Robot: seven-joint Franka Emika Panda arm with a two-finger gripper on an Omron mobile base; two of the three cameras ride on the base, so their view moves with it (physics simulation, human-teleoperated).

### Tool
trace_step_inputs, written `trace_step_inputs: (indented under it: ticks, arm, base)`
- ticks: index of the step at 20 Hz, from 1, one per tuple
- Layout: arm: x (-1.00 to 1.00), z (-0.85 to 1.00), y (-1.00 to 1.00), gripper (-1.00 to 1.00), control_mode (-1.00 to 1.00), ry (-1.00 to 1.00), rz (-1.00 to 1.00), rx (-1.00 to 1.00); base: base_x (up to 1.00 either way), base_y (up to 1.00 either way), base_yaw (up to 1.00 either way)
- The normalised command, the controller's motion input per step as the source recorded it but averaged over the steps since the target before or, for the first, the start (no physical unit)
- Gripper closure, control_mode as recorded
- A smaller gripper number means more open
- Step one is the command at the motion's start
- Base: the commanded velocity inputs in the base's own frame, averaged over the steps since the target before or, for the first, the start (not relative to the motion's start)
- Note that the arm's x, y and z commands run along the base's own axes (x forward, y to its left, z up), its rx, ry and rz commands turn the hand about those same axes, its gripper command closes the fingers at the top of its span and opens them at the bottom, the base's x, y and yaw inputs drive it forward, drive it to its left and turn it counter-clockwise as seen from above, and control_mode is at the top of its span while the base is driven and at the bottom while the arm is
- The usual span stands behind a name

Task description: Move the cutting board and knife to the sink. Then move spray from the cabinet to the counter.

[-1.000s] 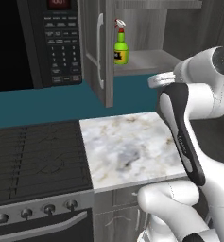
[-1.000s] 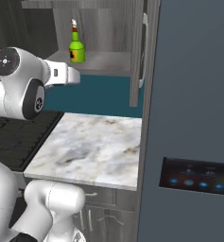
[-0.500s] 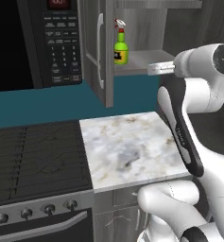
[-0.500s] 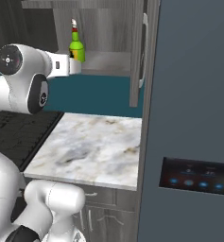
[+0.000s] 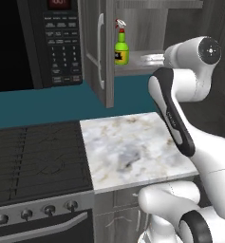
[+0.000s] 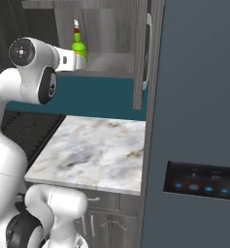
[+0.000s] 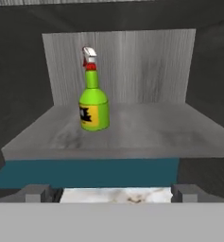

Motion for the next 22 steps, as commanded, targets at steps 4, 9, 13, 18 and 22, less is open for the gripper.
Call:
trace_step_inputs:
  ticks: [4,9,13,18,22]
  arm:
    - [0.26,0.06,0.4,-1.0,-1.0,0.0,0.02,-0.05]
    - [0.4,0.07,0.1,-1.0,-1.0,0.0,0.04,-0.09]
    - [0.64,0.0,-0.01,-1.0,-1.0,0.01,0.06,-0.03]
    - [0.51,0.0,0.0,-1.0,-1.0,0.1,0.08,0.0]
    - [0.41,0.0,0.0,-1.0,-1.0,0.08,0.06,0.0]
  base:
    - [0.0,0.0,0.0]
    - [0.0,0.0,0.0]
    - [0.0,0.0,0.0]
    - [0.0,0.0,0.0]
    - [0.0,0.0,0.0]
